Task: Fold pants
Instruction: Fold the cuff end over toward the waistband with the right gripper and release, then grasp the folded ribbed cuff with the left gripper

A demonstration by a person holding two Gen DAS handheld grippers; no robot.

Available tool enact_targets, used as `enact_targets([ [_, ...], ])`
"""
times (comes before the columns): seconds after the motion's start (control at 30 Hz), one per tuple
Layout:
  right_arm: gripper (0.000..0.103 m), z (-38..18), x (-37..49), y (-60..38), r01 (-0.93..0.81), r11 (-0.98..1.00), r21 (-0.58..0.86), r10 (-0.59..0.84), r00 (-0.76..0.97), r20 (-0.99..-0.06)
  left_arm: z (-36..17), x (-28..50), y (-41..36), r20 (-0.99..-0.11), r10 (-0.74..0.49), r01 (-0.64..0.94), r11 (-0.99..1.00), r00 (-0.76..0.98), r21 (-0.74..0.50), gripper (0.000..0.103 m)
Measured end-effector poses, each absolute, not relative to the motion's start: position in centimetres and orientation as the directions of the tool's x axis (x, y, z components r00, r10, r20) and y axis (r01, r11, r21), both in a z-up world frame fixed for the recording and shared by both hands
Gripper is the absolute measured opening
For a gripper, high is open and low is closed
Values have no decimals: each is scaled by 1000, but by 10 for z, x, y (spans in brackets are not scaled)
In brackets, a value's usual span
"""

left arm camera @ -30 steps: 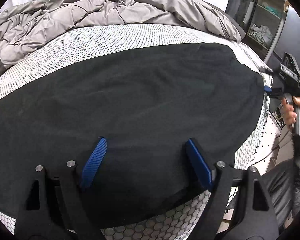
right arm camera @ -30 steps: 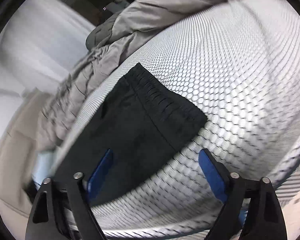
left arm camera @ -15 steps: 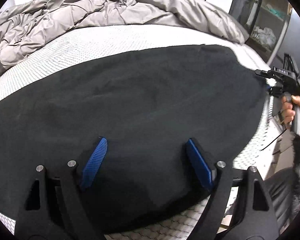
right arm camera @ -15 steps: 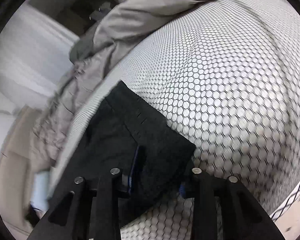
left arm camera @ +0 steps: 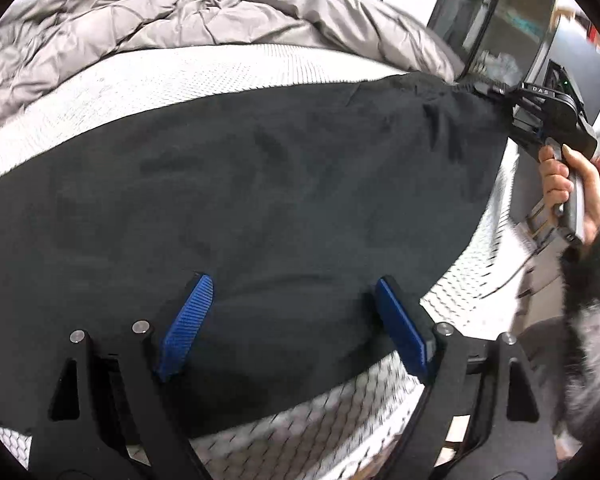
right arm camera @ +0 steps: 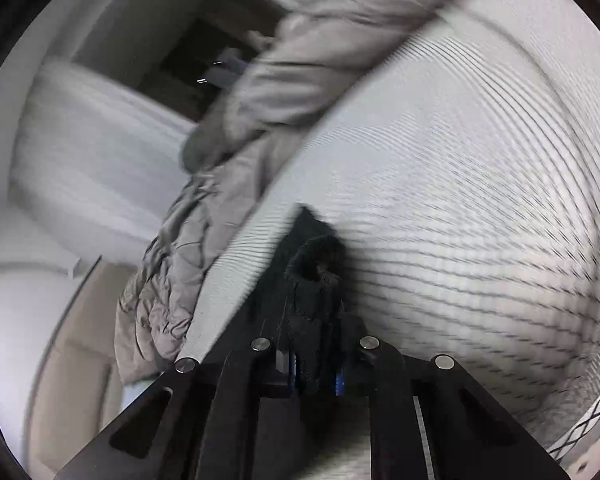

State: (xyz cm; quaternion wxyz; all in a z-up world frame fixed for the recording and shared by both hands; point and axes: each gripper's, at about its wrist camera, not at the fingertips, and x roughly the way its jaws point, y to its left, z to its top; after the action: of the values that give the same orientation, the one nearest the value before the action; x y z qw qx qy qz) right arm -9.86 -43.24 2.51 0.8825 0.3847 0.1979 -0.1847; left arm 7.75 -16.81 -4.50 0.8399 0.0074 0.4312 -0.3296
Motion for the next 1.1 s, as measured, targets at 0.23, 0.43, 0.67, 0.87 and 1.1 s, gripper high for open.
enact_targets([
  [0.23,12,75,20,-266,118,899,421,120,860,-497,-29,80,-66,-686,-484,381,870,543,-313,82],
  [0.43,63,17,106,-139,-245,905,348,424,589,-688,-30,84,24,-701,-323,124,939,636,-320,82],
  [0.67,62,-27,32,-192,-14,995,98,89,576,-813,-30,87,8,-703,-380,209,924,601,-321,82],
  [0.87,61,-41,-33,-246,112,991,69,3,509,-861,-25,79,-28,-712,-410,313,910,570,-274,82],
  [1.1,62,-22,-40,-286,205,939,276,74,661,-746,-30,121,-50,-677,-612,321,791,409,-521,81],
])
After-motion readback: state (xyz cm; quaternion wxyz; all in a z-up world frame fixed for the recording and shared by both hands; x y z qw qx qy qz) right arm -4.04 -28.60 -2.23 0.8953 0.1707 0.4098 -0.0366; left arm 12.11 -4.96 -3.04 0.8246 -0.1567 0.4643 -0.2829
